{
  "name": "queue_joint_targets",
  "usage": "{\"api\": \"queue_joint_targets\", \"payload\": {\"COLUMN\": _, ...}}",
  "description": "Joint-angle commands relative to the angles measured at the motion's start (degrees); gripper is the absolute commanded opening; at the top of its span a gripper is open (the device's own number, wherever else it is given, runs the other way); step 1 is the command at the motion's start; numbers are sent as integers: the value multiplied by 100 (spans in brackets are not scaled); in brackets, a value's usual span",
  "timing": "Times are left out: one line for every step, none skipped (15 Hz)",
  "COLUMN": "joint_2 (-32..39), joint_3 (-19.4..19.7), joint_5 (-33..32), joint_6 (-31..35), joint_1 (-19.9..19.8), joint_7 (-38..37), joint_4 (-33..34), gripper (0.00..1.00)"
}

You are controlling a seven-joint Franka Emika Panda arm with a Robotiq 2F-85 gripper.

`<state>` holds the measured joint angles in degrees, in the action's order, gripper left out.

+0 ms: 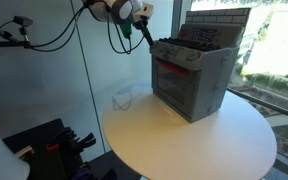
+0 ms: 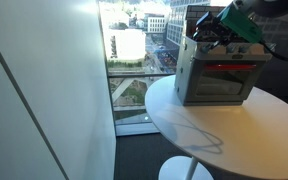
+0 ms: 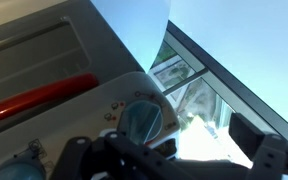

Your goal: Turn the left knob anticlockwise

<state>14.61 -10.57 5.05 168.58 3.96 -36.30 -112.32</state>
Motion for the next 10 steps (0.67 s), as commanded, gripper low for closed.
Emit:
{"api": "queue_joint_targets", "payload": {"joint_2": 94, "joint_3": -43, "joint_5": 113, "joint_6": 4, "joint_1": -46, "joint_7": -2, "joint_4": 168, "gripper": 90}}
{"api": "queue_joint_targets", "payload": {"joint_2": 93, "joint_3": -43, "joint_5": 112, "joint_6": 3, "joint_1": -46, "joint_7": -4, "joint_4": 168, "gripper": 72}}
{"api": "queue_joint_targets", "payload": {"joint_2": 92, "joint_3": -45, "joint_5": 113, "joint_6": 3, "joint_1": -49, "joint_7": -2, "joint_4": 168, "gripper": 66}}
{"api": "queue_joint_targets", "payload": {"joint_2": 89, "joint_3": -43, "joint_5": 114, "joint_6": 2, "joint_1": -56, "joint_7": -4, "joint_4": 162, "gripper": 56}}
{"api": "queue_joint_targets", "payload": {"joint_2": 87, "joint_3": -41, "joint_5": 115, "joint_6": -1, "joint_1": -72, "joint_7": -4, "joint_4": 152, "gripper": 50}}
{"api": "queue_joint_targets", "payload": {"joint_2": 82, "joint_3": -35, "joint_5": 110, "joint_6": -1, "joint_1": -87, "joint_7": -9, "joint_4": 137, "gripper": 42}}
{"api": "queue_joint_targets", "payload": {"joint_2": 78, "joint_3": -37, "joint_5": 109, "joint_6": -7, "joint_1": -103, "joint_7": -12, "joint_4": 124, "gripper": 34}}
{"api": "queue_joint_targets", "payload": {"joint_2": 75, "joint_3": -42, "joint_5": 114, "joint_6": -13, "joint_1": -125, "joint_7": -10, "joint_4": 107, "gripper": 27}}
{"api": "queue_joint_targets", "payload": {"joint_2": 72, "joint_3": -38, "joint_5": 110, "joint_6": -20, "joint_1": -136, "joint_7": -16, "joint_4": 92, "gripper": 18}}
{"api": "queue_joint_targets", "payload": {"joint_2": 70, "joint_3": -39, "joint_5": 115, "joint_6": -18, "joint_1": -147, "joint_7": -15, "joint_4": 76, "gripper": 10}}
